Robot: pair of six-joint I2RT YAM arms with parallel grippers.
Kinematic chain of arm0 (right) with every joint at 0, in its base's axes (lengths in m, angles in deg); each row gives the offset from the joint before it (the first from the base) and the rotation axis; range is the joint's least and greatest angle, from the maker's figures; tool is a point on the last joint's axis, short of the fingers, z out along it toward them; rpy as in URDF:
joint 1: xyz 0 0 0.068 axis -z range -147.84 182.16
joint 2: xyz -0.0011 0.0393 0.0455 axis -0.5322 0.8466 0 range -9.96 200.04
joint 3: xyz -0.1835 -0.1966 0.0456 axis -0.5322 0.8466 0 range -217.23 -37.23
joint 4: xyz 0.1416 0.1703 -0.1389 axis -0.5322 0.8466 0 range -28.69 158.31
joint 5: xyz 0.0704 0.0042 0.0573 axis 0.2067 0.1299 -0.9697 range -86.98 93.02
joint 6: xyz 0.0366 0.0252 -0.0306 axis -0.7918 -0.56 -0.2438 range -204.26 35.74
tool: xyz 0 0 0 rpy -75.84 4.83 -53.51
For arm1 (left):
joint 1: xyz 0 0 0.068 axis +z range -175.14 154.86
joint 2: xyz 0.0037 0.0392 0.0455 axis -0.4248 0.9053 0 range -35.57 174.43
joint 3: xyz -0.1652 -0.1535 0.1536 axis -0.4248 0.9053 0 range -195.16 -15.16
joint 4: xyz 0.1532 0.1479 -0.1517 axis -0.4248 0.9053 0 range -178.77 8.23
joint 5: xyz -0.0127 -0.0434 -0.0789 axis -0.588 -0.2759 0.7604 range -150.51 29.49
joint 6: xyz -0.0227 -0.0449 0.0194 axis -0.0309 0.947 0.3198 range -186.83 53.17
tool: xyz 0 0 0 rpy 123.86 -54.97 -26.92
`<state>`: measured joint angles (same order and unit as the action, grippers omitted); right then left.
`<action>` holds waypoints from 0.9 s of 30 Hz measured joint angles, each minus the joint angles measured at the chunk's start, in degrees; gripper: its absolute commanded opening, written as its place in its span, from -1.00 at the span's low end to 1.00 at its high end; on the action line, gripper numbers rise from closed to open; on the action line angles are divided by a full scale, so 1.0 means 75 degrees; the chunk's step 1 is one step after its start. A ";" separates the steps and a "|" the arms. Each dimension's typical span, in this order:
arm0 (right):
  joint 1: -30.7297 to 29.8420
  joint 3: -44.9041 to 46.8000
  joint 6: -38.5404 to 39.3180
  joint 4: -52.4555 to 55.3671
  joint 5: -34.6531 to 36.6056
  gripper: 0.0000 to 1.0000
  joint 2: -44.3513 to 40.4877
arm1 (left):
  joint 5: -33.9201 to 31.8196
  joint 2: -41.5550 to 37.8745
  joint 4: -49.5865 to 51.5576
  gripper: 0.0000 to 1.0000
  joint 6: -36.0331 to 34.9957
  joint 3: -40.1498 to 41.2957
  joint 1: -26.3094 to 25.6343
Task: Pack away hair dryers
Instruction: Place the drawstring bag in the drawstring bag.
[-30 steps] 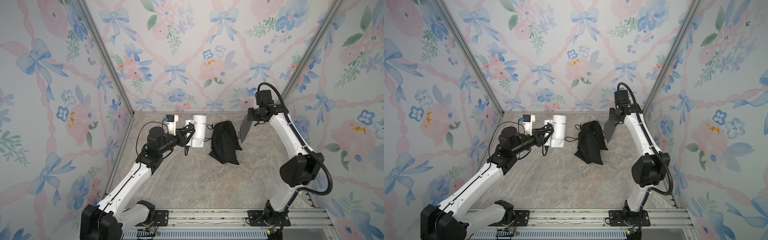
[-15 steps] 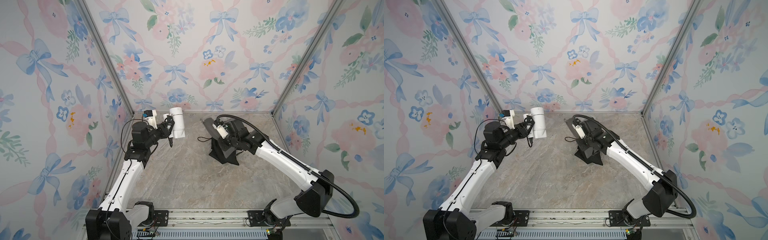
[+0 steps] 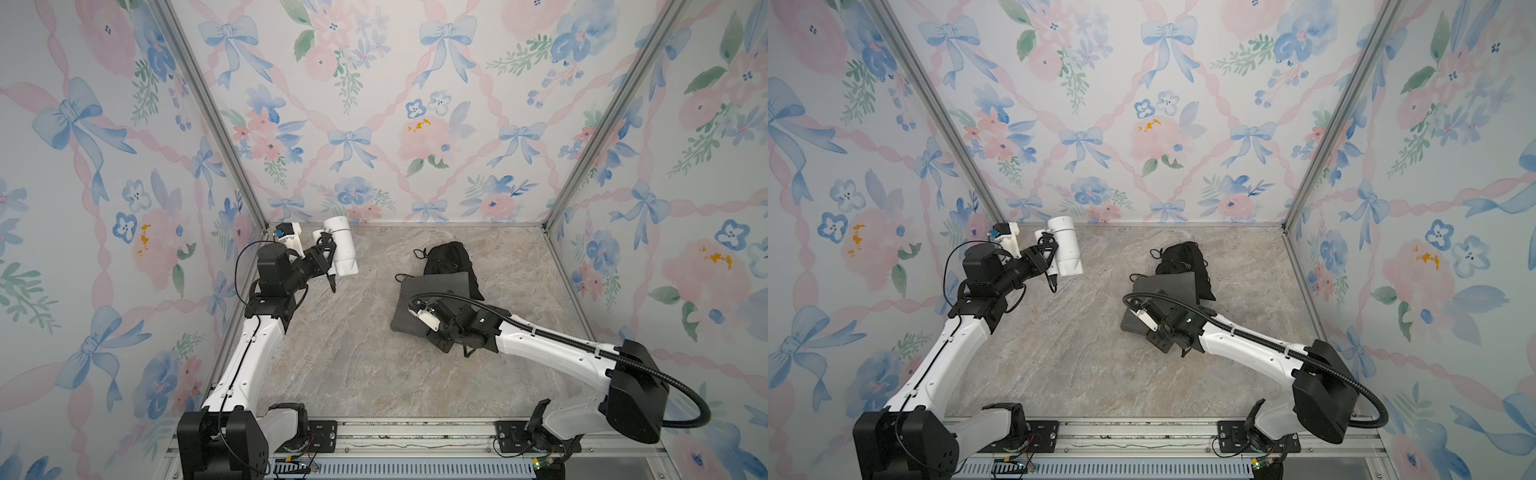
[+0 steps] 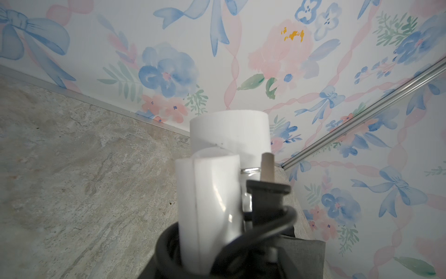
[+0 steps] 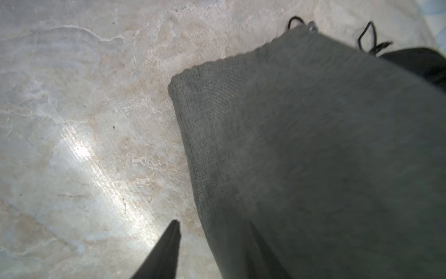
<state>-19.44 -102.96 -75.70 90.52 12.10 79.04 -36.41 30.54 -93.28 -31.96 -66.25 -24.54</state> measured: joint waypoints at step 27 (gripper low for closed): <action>-0.0880 -0.2789 -0.5319 -0.0530 0.0918 0.30 0.2748 | -0.0102 0.0280 0.0052 -0.64 -0.0201 0.0396 0.0434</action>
<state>-26.04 -123.88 -115.59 86.55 18.99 99.65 -37.17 32.63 -92.89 -33.47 -63.27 -21.28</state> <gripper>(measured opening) 0.670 0.446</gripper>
